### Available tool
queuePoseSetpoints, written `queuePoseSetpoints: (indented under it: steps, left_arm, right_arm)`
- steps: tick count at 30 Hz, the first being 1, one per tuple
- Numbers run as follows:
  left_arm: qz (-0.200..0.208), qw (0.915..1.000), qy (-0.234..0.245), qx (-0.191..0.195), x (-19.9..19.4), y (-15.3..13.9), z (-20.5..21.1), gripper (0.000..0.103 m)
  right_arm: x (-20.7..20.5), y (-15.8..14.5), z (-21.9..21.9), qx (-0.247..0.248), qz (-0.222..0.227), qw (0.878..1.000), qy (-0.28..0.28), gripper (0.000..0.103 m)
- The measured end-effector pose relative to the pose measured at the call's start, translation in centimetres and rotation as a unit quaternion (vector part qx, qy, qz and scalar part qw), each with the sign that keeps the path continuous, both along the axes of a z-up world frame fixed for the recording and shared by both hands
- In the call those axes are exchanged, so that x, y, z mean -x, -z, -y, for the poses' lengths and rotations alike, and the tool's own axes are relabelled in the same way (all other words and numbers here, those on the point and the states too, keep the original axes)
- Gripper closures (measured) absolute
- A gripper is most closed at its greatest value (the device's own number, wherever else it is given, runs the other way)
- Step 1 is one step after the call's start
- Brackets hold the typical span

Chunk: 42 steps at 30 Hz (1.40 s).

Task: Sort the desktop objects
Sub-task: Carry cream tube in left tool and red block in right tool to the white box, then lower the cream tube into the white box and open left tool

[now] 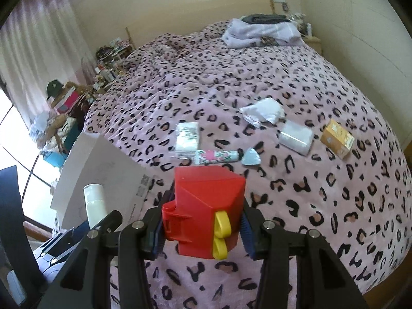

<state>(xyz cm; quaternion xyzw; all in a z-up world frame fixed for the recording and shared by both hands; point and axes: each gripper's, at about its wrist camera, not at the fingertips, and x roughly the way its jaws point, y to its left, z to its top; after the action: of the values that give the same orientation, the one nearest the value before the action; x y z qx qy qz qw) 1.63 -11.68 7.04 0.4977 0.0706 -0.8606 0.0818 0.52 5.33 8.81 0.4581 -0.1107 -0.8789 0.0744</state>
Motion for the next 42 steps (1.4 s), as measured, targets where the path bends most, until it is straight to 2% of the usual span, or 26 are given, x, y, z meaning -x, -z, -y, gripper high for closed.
queuePoseSetpoints:
  steps: [9,21,29,35,42]
  left_arm:
    - [-0.002,0.9998,-0.022,-0.005,-1.7,-1.7,4.9,0.067]
    - [-0.01,0.9982,-0.058,-0.01,-2.5,-3.9,11.5,0.067]
    - [-0.011,0.9976,-0.065,-0.022,-2.1,-5.5,15.2,0.067]
    - [0.004,0.998,-0.061,-0.016,-0.8,-5.6,16.8,0.067]
    - [0.017,0.9978,-0.061,-0.019,0.7,-4.4,17.8,0.067]
  right_arm:
    - [-0.4,-1.7,5.6,-0.043,-0.003,0.998,-0.042,0.055]
    - [0.1,-3.8,13.1,-0.049,-0.015,0.993,-0.103,0.055]
    - [1.3,-5.8,17.6,-0.047,-0.028,0.989,-0.139,0.055]
    - [3.3,-6.5,20.7,-0.053,-0.027,0.985,-0.162,0.055]
    - [5.2,-5.7,22.5,-0.061,-0.017,0.983,-0.171,0.055]
